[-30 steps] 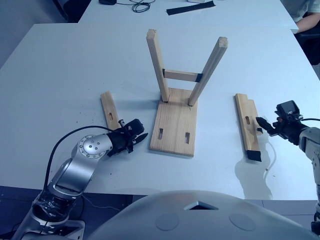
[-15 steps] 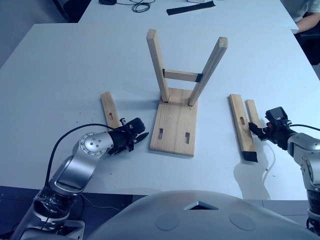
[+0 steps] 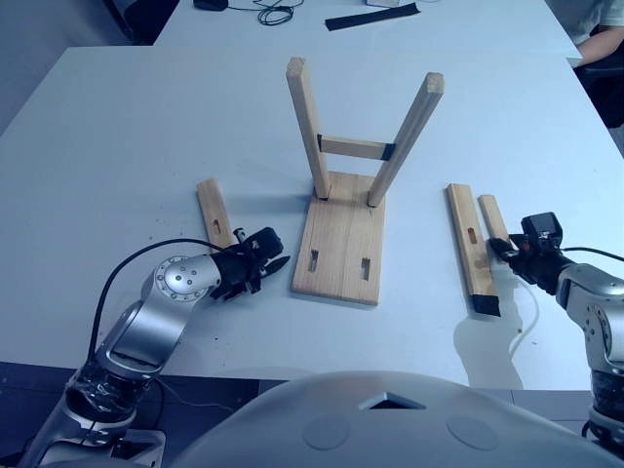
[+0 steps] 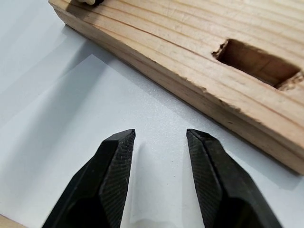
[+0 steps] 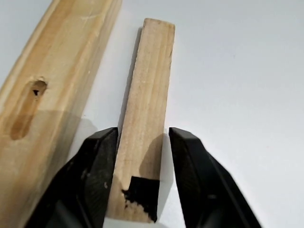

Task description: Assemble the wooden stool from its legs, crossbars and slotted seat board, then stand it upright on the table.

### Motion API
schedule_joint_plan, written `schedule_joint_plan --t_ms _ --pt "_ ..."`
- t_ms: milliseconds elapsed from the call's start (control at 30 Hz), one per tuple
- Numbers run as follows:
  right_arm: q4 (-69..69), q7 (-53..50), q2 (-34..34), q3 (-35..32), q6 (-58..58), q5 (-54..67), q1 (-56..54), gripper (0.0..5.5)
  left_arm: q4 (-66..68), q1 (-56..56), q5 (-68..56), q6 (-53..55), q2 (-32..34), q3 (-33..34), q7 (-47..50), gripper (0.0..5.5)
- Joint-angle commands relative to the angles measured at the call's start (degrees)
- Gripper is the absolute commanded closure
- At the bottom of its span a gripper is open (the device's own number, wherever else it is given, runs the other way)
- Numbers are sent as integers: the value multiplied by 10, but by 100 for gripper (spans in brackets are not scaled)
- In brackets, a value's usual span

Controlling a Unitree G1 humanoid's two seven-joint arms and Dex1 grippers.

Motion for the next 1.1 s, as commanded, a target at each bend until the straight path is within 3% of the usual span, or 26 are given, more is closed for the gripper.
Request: schedule_joint_plan --t_ms 33,167,333,500,633,700,800,933,1100 --pt "27 -4 8 6 48 10 3 419 0 -10 -7 9 0 12 3 346" --pt "31 0 -15 15 -14 -9 -13 419 9 -15 -45 16 1 65 -11 346" --pt "24 28 -40 -33 -92 14 -84 419 23 -51 -173 33 23 213 -76 346" --pt "-19 163 -73 -154 -52 240 -199 419 21 -143 -397 98 -15 308 -130 346" --pt "-17 242 -119 -204 28 430 -245 419 6 -180 -470 120 -55 284 -94 346" --pt "-19 263 -134 -202 44 481 -251 419 -9 -209 -521 138 -83 277 -62 313" --pt "-33 289 -150 -164 60 536 -260 419 -15 -250 -593 164 -119 266 -7 261" --pt "-58 311 -149 -85 45 535 -268 419 15 -286 -743 190 -147 267 25 257" --pt "-62 337 -151 -35 36 548 -291 419 53 -306 -797 196 -148 246 43 257"
